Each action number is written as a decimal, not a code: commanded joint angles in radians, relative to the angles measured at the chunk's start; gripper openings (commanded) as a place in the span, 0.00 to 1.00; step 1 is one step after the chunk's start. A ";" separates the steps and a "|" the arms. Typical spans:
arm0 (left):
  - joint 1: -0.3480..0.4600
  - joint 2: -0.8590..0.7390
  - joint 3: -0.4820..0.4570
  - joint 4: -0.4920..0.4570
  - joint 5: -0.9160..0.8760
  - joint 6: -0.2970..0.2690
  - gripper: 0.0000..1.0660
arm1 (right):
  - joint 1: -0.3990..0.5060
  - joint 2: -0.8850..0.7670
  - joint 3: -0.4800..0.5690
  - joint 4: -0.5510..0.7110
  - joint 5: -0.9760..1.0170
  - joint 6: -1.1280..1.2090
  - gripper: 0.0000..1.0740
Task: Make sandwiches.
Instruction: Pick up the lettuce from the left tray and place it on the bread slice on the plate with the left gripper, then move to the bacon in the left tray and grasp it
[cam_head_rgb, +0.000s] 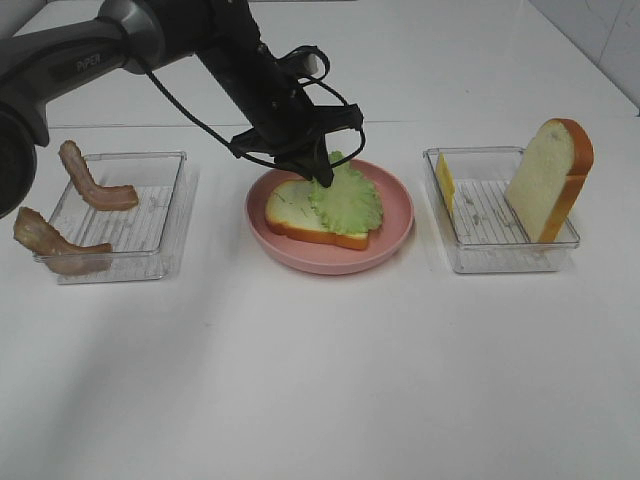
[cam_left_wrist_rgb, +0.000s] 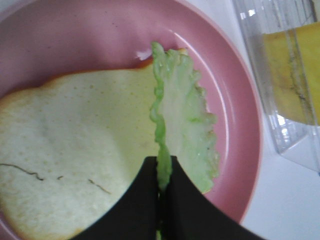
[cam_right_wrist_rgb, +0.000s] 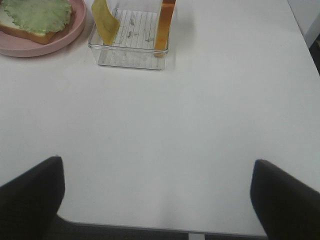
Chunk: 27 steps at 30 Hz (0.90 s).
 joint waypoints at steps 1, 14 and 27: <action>-0.001 -0.003 -0.005 0.029 0.005 -0.009 0.00 | -0.004 -0.035 -0.002 0.000 -0.001 0.000 0.92; -0.001 -0.005 -0.015 0.030 0.015 -0.066 0.92 | -0.004 -0.035 -0.002 0.000 -0.001 0.000 0.92; -0.001 -0.006 -0.220 0.226 0.203 -0.176 0.96 | -0.004 -0.035 -0.002 0.000 -0.001 0.000 0.92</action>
